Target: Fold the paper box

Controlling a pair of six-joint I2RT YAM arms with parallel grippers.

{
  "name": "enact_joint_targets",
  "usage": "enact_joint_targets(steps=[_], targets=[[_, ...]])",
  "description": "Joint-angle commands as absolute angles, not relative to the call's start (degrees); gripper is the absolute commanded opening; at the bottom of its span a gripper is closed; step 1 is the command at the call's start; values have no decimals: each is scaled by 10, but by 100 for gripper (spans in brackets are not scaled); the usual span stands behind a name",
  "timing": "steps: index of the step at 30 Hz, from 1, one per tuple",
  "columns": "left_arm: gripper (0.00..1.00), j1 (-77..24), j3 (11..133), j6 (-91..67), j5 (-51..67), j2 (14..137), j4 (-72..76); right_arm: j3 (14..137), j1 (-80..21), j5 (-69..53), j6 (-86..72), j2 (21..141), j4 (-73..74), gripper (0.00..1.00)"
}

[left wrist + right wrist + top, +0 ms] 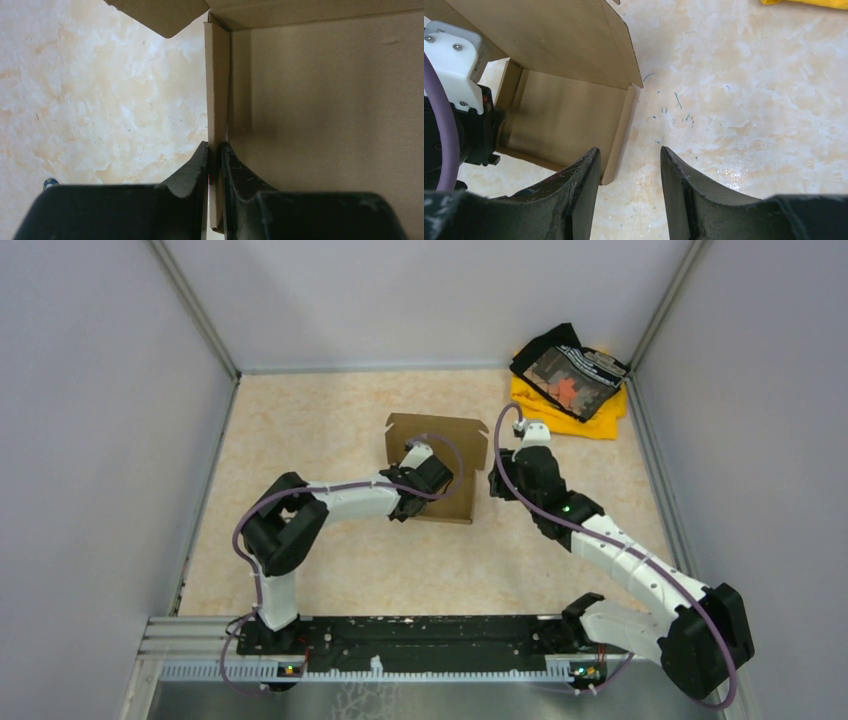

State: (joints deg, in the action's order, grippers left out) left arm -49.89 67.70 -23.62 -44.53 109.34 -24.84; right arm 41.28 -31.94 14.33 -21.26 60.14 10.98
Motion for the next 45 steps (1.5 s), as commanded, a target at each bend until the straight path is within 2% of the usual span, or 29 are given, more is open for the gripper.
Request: enact_joint_targets(steps=[1,6,17,26,45], targets=[[18,-501,675,-200,-449,1102,-225,440,-313,149,-215,588,100,47],[31,-498,648,-178,-417,1081,-163,440,-313,143,-211,590,97,47],[35,-485,611,-158,-377,1032,-101,436,-313,130,-210,597,89,47],[45,-457,564,-144,-307,949,-40,440,-313,117,-211,605,83,48],[41,-439,588,-143,-282,1018,-32,446,-313,112,-201,620,78,48]])
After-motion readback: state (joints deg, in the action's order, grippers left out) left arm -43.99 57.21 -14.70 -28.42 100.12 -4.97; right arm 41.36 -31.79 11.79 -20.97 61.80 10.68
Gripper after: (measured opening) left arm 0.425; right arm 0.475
